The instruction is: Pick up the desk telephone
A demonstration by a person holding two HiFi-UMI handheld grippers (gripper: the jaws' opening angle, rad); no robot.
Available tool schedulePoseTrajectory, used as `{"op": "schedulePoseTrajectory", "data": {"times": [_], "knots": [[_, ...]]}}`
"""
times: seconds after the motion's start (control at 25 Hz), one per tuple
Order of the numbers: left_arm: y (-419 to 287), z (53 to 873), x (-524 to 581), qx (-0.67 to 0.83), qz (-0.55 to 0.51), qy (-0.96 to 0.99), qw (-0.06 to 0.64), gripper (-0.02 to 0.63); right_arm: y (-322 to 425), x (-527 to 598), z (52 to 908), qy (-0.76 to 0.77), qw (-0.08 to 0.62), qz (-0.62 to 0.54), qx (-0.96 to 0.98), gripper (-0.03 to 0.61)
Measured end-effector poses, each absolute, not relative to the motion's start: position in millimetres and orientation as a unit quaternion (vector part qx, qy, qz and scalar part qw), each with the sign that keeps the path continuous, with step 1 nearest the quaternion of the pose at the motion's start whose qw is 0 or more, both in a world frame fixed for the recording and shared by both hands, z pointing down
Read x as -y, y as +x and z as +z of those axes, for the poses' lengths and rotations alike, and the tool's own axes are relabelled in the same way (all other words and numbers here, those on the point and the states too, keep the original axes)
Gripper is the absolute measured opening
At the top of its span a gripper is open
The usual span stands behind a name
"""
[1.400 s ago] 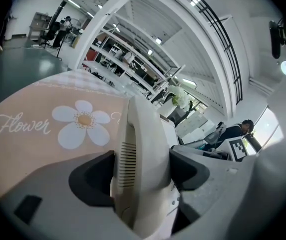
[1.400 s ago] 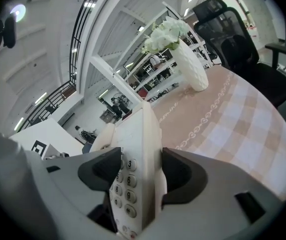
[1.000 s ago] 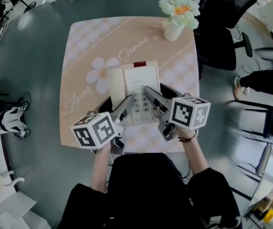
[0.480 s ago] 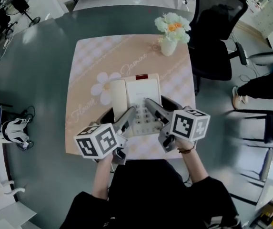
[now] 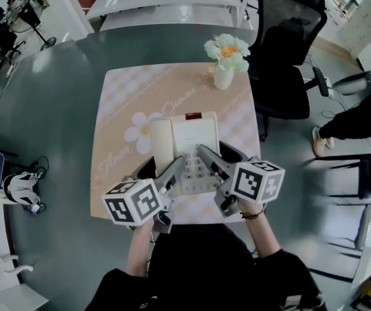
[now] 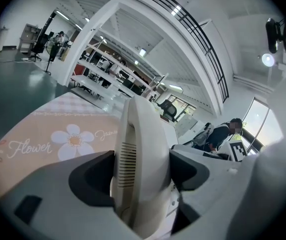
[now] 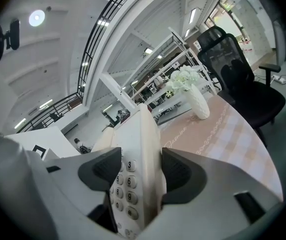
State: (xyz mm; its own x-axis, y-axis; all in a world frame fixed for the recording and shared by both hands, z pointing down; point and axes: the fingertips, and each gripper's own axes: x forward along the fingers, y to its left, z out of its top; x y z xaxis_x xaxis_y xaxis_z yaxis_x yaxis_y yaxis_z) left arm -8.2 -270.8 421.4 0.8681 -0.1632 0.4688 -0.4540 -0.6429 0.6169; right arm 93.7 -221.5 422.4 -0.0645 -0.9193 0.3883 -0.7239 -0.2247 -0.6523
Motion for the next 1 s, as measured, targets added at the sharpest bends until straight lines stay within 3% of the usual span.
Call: {"op": "schedulePoseTrajectory", "data": {"times": [1.0], "knots": [[-14,375,247,0.173,0.157,0.899,0.37,0.327,89,199,370,-0.687,0.137,-0.352,-0.621,0.238]]}}
